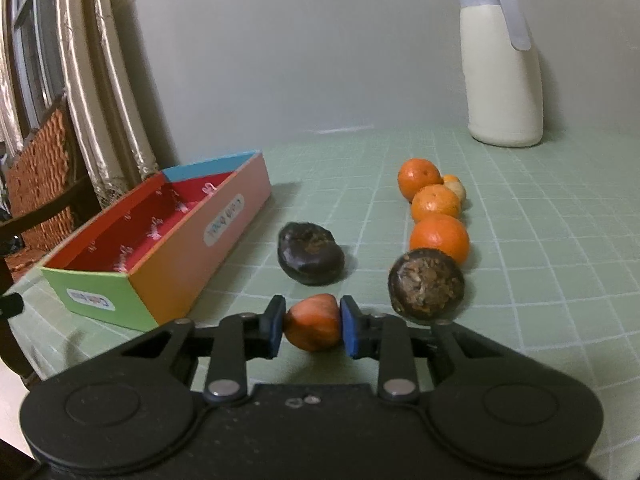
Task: Organize fruits
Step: 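Carry the carrot piece with the right tool into the box and release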
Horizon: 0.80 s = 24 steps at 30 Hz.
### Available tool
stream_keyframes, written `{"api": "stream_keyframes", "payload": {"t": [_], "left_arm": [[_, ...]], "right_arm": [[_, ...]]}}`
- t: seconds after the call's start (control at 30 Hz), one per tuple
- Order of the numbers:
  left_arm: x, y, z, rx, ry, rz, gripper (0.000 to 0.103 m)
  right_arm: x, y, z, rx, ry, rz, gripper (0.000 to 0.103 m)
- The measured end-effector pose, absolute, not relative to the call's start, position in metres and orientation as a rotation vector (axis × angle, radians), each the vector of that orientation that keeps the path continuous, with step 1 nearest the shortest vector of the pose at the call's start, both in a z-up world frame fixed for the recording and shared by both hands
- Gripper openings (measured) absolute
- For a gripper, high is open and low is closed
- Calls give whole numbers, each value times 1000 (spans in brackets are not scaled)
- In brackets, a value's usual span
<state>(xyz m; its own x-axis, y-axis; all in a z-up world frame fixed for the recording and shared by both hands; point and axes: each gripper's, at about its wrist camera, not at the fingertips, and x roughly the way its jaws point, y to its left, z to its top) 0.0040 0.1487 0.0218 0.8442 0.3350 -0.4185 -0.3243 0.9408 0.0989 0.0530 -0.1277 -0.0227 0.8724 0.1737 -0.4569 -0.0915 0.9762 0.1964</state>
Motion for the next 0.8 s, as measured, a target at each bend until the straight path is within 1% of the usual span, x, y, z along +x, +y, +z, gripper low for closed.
{"api": "stream_keyframes", "payload": {"t": [0.27,0.43,0.57,0.8], "left_arm": [[-3,169,23,-38,444,387,103],[-11,186,21,-59,444,419,103],[-14,199,20,-88,449,439,103],[-15,209,19,-112,451,447,103]], "right_arm": [[54,-107,12,179,409,235,29],[67,-73,33,143,368,328,29],[81,-43,35,110,378,388,29],[100,-11,18,81,460,431,29]]}}
